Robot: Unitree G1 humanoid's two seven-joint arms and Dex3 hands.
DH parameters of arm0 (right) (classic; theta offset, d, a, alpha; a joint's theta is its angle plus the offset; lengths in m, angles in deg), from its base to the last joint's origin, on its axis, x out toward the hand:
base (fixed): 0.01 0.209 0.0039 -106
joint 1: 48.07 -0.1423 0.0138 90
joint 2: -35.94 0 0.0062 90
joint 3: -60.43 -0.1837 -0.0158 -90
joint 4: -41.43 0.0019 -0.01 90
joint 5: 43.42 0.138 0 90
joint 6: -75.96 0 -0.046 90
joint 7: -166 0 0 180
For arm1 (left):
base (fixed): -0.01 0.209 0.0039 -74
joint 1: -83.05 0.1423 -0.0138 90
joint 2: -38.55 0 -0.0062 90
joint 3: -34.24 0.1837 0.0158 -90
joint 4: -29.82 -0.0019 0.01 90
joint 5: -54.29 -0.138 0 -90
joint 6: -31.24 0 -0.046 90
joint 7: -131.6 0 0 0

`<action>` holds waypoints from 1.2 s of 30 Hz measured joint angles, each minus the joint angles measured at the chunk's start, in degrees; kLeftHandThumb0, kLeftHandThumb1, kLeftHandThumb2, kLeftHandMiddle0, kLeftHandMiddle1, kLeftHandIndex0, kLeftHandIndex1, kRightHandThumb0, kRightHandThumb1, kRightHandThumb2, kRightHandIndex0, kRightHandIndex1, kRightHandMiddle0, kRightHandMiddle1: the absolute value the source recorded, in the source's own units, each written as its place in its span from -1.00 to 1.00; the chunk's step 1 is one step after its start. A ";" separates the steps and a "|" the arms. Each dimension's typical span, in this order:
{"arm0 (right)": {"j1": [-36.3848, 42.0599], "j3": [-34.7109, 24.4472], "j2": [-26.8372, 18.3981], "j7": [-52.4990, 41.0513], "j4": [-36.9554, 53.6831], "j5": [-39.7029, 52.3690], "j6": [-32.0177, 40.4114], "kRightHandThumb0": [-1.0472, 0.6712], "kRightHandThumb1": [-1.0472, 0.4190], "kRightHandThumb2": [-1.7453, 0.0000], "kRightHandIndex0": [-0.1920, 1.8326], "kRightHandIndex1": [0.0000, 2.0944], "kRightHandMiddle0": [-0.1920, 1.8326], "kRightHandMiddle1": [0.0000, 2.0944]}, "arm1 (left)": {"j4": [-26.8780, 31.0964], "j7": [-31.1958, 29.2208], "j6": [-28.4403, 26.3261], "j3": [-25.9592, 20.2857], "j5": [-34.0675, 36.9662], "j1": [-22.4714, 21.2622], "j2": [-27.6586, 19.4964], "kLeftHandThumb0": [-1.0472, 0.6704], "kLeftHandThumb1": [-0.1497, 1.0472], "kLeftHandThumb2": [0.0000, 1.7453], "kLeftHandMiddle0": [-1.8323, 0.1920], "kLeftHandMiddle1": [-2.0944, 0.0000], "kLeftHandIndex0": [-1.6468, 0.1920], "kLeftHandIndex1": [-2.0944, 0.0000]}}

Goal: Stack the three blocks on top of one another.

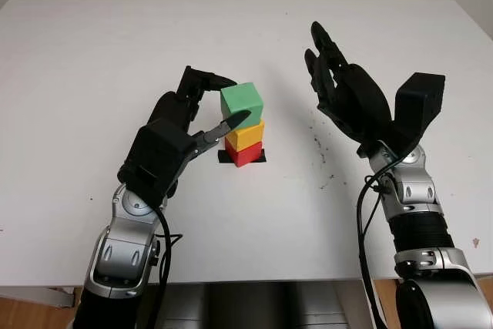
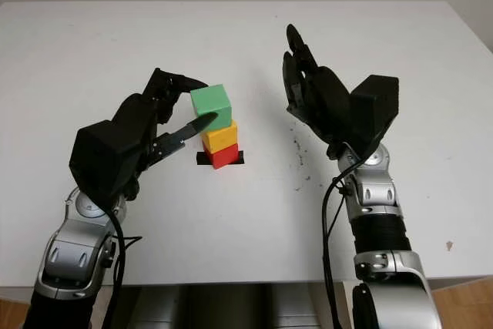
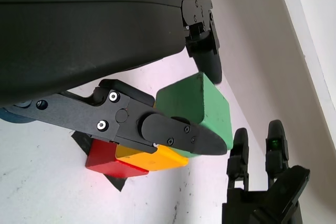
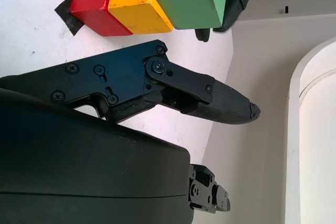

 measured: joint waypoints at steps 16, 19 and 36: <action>0.00 -0.04 0.00 -0.56 -0.01 0.07 -0.01 -0.52 -1.00 0.10 -1.00 -1.00 -1.00 -1.00 | 0.02 -1.58 1.42 -0.08 0.36 0.75 -1.04 -0.69 1.00 -0.81 0.96 0.97 0.95 0.90; 0.00 -0.04 -0.01 -0.69 -0.01 0.06 -0.01 -0.53 -1.00 0.11 -1.00 -1.00 -1.00 -1.00 | 0.12 -2.02 1.41 -0.13 0.67 0.91 -1.38 -0.73 1.00 -0.52 0.99 0.99 0.98 0.95; 0.63 -0.22 0.11 0.47 0.09 0.02 -0.78 -0.56 -1.00 0.11 -1.00 -1.00 -1.00 -1.00 | -12.14 8.74 20.14 -16.24 6.39 -3.46 -2.79 -0.68 1.00 -0.34 0.99 0.97 0.96 0.96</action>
